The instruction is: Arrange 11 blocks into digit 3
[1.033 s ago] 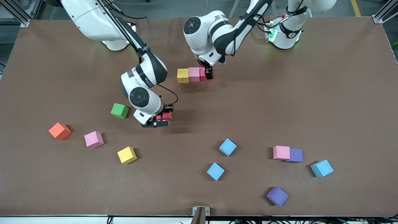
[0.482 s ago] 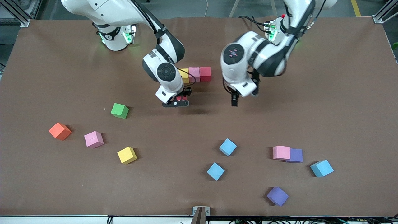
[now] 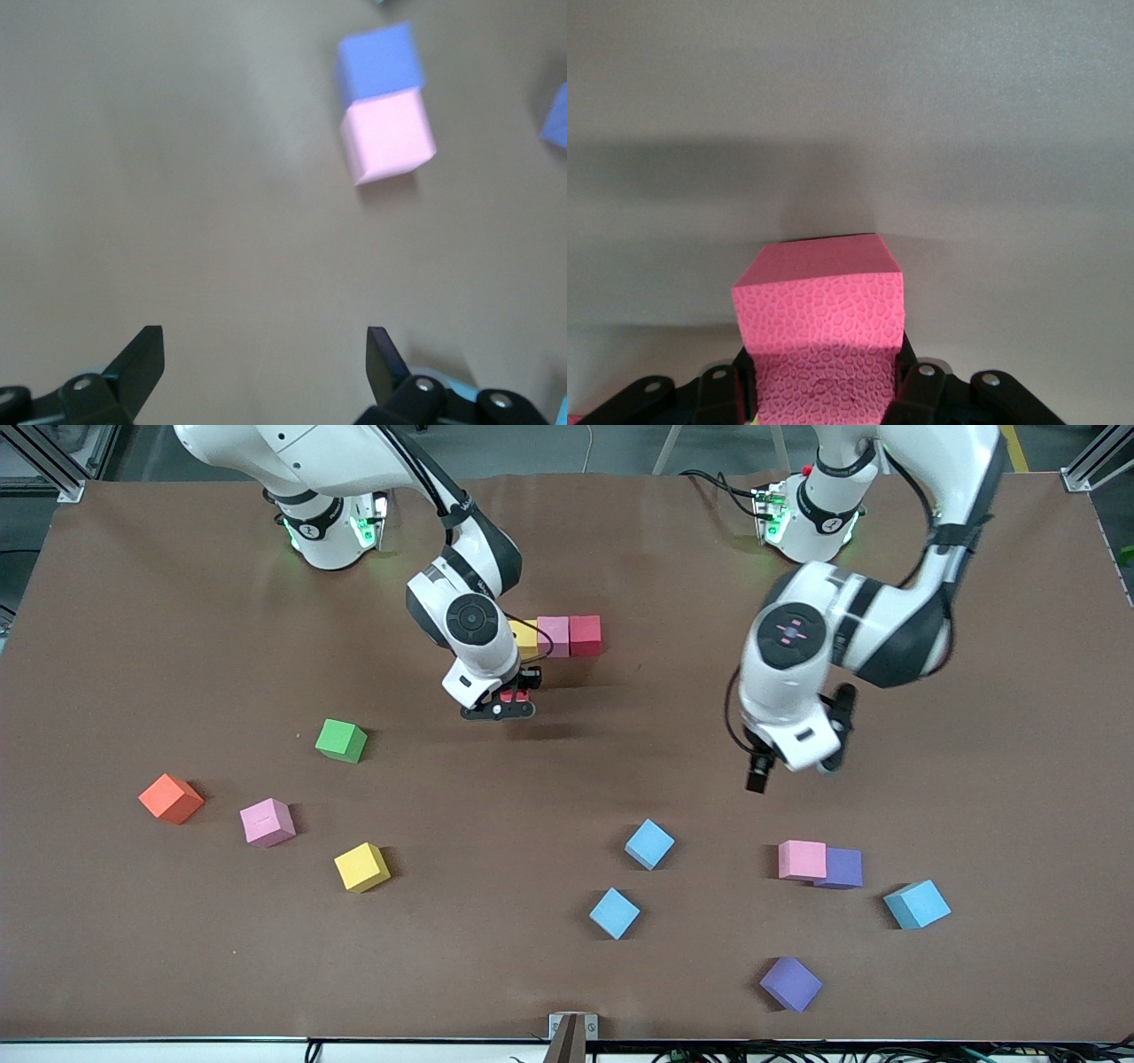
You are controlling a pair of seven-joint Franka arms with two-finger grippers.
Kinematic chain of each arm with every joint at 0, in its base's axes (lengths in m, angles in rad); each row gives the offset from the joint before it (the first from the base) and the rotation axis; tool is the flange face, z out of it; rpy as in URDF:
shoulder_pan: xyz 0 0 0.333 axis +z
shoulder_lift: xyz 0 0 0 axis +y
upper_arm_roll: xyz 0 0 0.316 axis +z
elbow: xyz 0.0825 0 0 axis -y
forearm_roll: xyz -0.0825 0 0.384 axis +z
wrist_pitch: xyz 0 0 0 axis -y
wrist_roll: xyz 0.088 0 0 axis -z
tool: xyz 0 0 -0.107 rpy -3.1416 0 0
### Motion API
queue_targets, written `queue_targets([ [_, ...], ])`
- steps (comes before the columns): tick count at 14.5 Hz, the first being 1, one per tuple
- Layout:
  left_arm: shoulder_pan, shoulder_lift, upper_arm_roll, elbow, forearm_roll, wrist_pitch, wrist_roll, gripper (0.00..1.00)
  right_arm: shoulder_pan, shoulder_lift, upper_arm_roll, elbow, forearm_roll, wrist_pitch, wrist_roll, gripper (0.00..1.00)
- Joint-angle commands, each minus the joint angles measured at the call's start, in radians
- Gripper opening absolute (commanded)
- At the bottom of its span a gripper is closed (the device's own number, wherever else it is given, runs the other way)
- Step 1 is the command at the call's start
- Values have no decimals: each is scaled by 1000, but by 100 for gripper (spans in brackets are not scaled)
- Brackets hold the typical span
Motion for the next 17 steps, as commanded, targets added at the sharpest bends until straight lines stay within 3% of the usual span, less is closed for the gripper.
queue_targets([
  [1,69,51,-12,79,36,-7,226,100,19,-73,-5,-70,16,14,24,6],
  [11,204,68,-10,128,-2,-71,1043,100,62,-89,-6,-133,16,117,73,6],
  [15,283,102,-10,168,-83,-71,1239,100,64,-90,-6,-159,16,141,75,6],
  [17,302,138,-10,214,-98,-68,1244,100,76,-90,-6,-163,16,138,79,7],
])
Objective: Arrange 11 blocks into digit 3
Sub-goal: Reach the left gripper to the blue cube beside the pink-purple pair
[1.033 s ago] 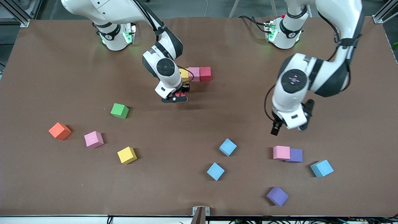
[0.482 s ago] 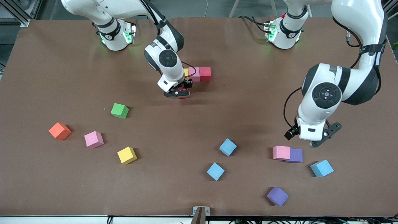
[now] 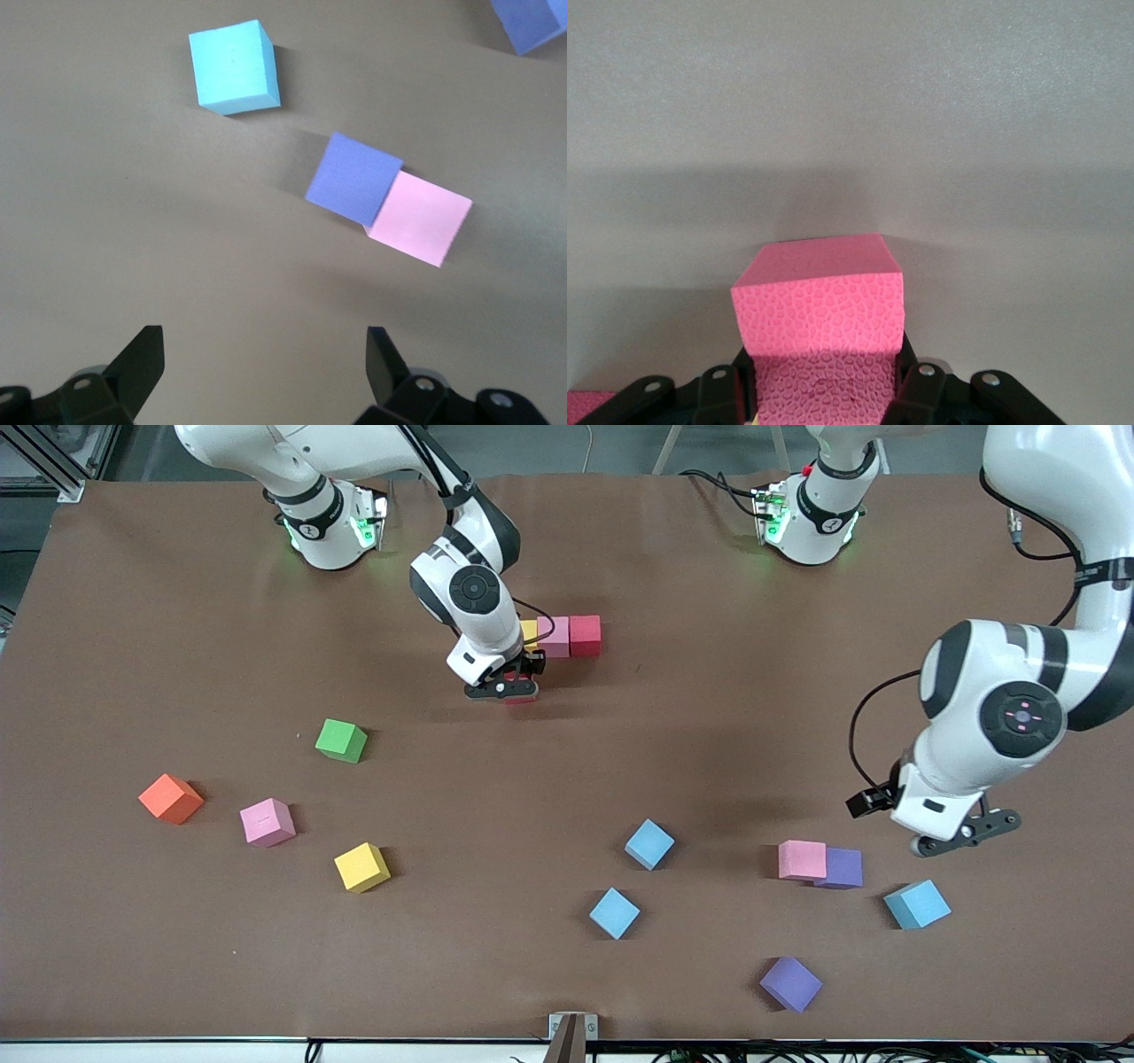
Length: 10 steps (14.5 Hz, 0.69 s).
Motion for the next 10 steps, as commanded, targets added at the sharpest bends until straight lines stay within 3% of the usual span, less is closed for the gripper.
queue_targets([
  [1,17,85,-11,99,-23,-13,46,100,24,-43,-7,-51,16,5,17,7],
  [3,13,150,-16,145,-67,14,44,100,29,-54,-7,-50,16,-1,38,7],
  [10,2,246,-8,170,-60,116,41,100,42,-55,-7,-58,14,-6,41,8],
])
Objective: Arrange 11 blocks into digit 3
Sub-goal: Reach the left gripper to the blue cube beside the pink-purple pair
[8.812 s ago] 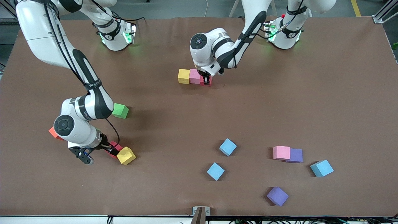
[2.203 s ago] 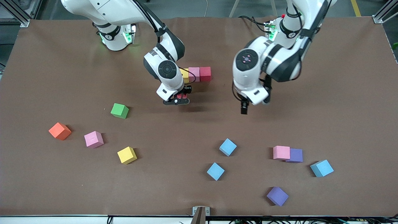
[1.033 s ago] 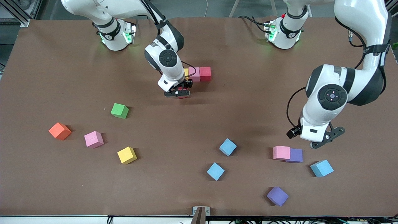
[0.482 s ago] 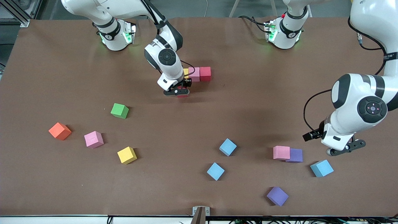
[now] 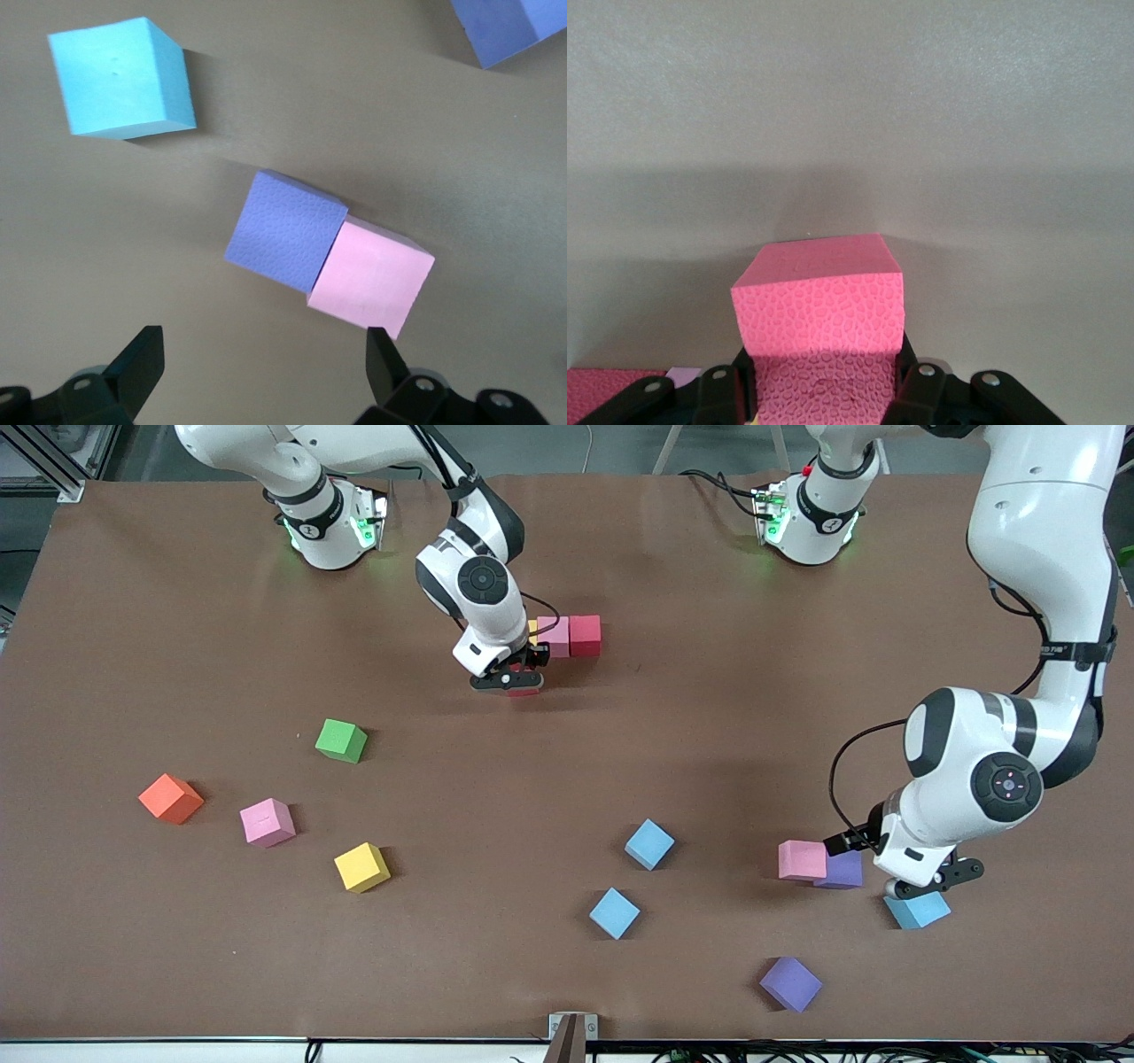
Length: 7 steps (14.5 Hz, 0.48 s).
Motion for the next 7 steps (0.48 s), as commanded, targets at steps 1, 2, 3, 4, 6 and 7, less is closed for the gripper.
queue_targets([
  [1,9,31,13,59,19,4,18,100,15,-46,-7,-45,14,2,12,8],
  [2,13,42,24,61,62,27,21,100,15,-46,-7,-45,14,2,11,8],
  [3,22,48,34,61,89,65,23,100,15,-46,-7,-45,14,2,11,8],
  [4,37,65,44,61,93,102,24,100,15,-46,-7,-52,14,2,12,9],
  [6,42,89,76,73,95,183,26,100,15,-46,-7,-52,14,2,12,9],
  [7,40,100,100,76,96,229,27,100,15,-44,-5,-52,14,2,12,9],
])
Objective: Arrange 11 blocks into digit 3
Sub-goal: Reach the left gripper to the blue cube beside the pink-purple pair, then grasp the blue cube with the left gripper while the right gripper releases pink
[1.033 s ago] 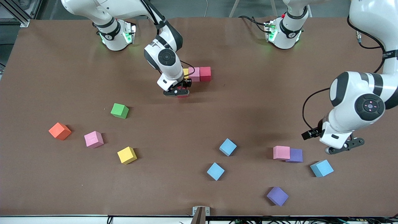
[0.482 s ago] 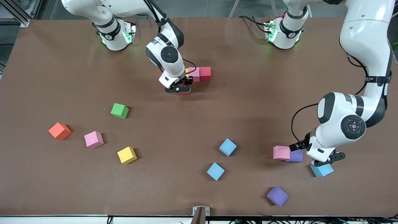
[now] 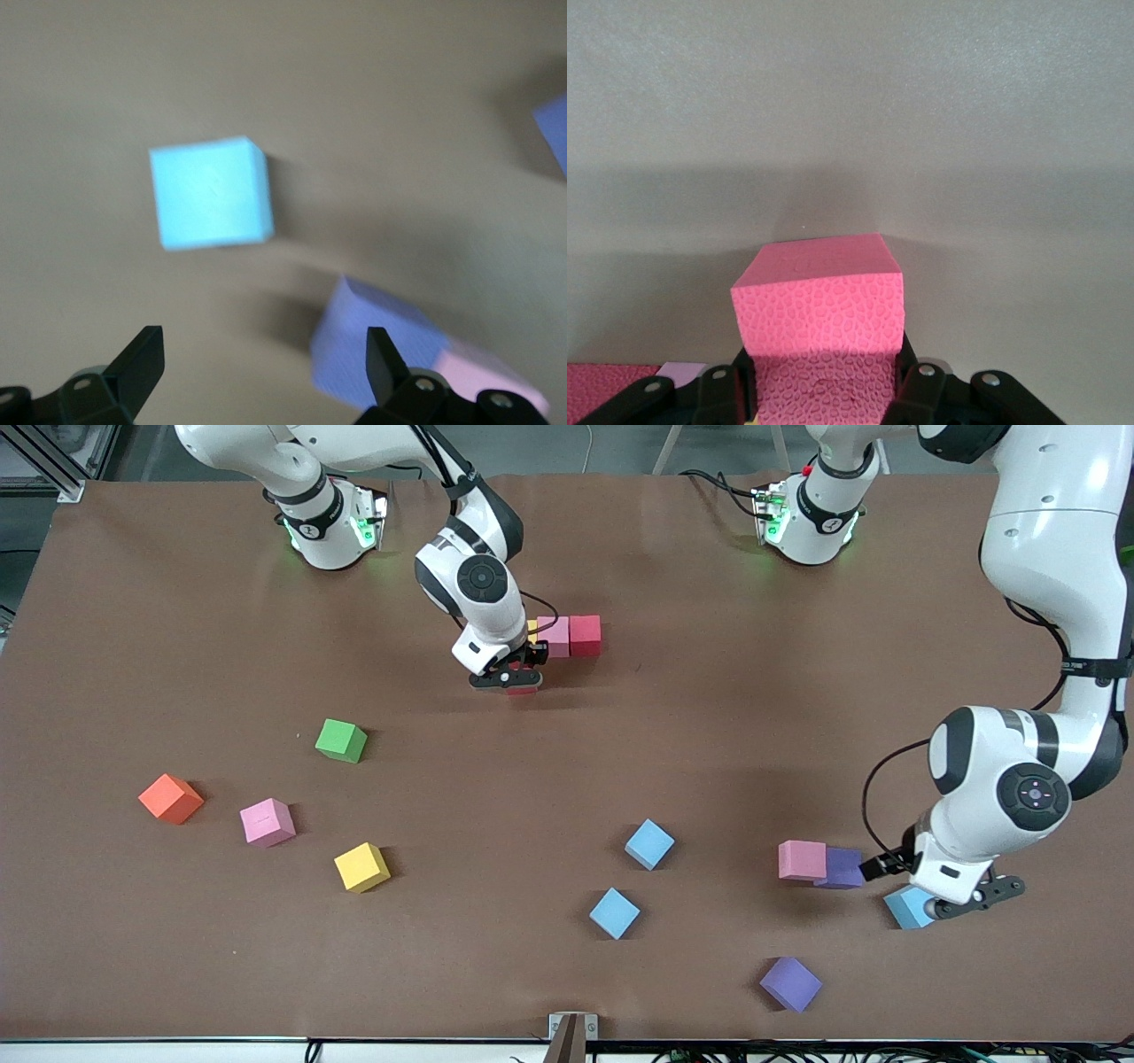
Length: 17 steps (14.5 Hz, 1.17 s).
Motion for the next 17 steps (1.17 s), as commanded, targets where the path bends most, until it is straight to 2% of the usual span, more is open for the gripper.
queue_targets([
  [1,0,54,46,42,17,98,16,100,13,-37,-5,-41,13,2,12,9],
  [6,1,115,74,62,62,195,16,100,21,-37,-5,-41,14,2,14,15],
  [14,9,183,77,88,56,272,1,100,20,-36,-5,-41,14,14,26,12],
  [15,8,186,77,88,54,273,1,92,20,-34,-5,-40,14,16,26,12],
  [17,9,185,77,86,54,273,1,56,20,-34,-5,-41,14,16,26,12],
])
